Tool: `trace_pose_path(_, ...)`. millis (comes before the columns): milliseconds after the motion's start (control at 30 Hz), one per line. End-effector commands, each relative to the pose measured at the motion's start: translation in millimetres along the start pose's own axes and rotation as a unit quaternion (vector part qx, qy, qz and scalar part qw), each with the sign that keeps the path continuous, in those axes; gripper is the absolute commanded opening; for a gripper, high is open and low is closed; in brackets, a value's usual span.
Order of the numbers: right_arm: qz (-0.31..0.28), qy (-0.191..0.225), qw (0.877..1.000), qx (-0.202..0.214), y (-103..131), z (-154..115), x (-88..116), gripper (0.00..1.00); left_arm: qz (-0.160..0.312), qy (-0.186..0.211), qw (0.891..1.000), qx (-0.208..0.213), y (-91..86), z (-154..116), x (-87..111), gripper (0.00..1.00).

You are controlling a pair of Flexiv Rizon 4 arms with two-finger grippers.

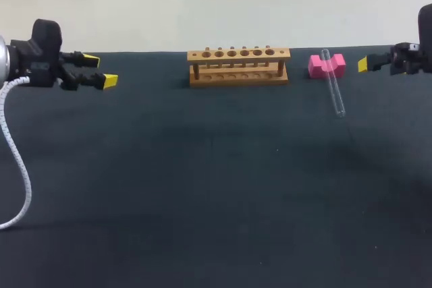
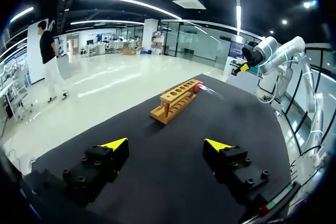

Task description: Grasp the test tube, adjust it, and insert it.

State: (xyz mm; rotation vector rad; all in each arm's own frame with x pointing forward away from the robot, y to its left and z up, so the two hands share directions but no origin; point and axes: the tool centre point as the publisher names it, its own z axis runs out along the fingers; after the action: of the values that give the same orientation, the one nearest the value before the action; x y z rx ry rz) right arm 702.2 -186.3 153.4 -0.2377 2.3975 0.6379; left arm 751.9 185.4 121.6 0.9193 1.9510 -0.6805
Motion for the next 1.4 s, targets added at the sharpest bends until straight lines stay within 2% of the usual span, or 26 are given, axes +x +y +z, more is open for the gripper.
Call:
trace_pose_path(33,-0.001,0.000,1.000,0.000,-0.2,0.4,-0.2,1.00,0.007,-0.067,0.997,0.033,10.4,10.7,0.7,0.49)
trace_pose_path(67,-0.001,0.000,1.000,0.000,-0.2,0.4,-0.2,1.00,0.007,-0.067,0.997,0.033,11.1,11.5,0.0,0.40)
trace_pose_path(100,-0.001,0.000,1.000,0.000,-0.2,0.4,-0.2,1.00,0.010,-0.068,0.997,0.033,11.8,13.0,-0.9,0.27)
trace_pose_path(133,-0.001,0.000,1.000,0.000,-0.2,0.4,-0.2,1.00,0.015,-0.071,0.997,0.038,12.4,14.4,-1.8,0.00)
trace_pose_path(333,-0.001,0.000,1.000,0.000,-0.2,0.4,-0.2,1.00,0.038,-0.070,0.995,0.059,16.3,26.2,-3.9,0.00)
trace_pose_path(367,-0.001,0.000,1.000,0.000,-0.2,0.4,-0.2,1.00,0.046,-0.065,0.995,0.058,16.4,29.0,-4.0,0.45)
trace_pose_path(400,-0.001,0.000,1.000,0.000,-0.2,0.4,-0.2,1.00,0.049,-0.063,0.995,0.060,16.6,31.9,-4.4,1.00)
trace_pose_path(733,-0.001,0.000,1.000,0.000,-0.2,0.4,-0.2,1.00,0.079,-0.063,0.991,0.088,18.6,63.0,-2.6,1.00)
trace_pose_path(1233,-0.001,0.000,1.000,0.000,-0.2,0.4,-0.2,1.00,0.091,-0.073,0.987,0.109,20.0,95.0,-11.4,1.00)
trace_pose_path(1400,-0.001,0.000,1.000,0.000,-0.2,0.4,-0.2,1.00,0.089,-0.077,0.987,0.113,18.5,98.5,-13.8,1.00)
